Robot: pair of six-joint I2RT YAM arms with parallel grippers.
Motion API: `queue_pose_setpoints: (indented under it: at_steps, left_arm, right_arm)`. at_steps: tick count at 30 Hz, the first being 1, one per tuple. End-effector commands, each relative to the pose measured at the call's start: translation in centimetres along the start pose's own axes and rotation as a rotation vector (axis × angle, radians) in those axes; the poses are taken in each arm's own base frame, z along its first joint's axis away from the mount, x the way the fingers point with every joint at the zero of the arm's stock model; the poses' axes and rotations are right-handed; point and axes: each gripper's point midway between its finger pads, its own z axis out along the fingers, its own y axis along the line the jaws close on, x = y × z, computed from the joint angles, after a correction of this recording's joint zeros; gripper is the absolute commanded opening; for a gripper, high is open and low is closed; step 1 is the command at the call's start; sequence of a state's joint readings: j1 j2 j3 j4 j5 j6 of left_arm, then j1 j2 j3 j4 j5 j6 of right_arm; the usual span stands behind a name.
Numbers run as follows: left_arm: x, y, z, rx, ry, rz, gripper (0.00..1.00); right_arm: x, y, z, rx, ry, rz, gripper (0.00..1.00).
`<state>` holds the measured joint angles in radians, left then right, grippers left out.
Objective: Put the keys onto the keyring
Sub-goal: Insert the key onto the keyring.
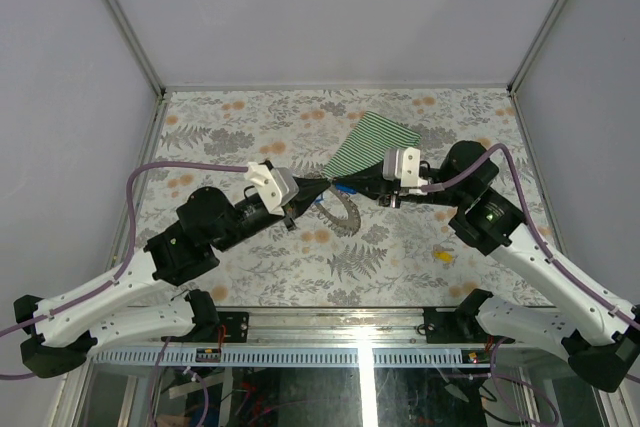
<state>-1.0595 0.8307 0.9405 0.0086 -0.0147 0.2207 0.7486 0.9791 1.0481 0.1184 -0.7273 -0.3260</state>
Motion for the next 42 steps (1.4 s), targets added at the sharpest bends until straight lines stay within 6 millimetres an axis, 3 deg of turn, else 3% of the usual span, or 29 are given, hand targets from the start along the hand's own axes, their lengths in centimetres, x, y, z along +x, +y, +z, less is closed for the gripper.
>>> queue_pose_setpoints:
  at_steps: [1,12,21,42]
  left_arm:
    - [-4.6,0.2,-0.1,-0.001,-0.156,-0.012,0.0]
    - [-4.3,0.0,-0.2,0.007,-0.148,-0.018,0.0]
    - [-4.6,0.2,-0.5,0.003,-0.157,-0.019,0.0]
    - [-4.8,-0.6,-0.6,0.047,-0.174,0.002,0.0]
  right_arm:
    - [-2.5,-0.6,0.4,0.01,-0.066,-0.036,0.0]
    - [-2.7,-1.3,0.4,0.064,-0.078,-0.012,0.0]
    - [-1.4,-1.7,0.0,0.111,-0.037,0.013,0.0]
    - [-0.7,-2.9,-0.8,0.241,-0.025,0.139,0.03]
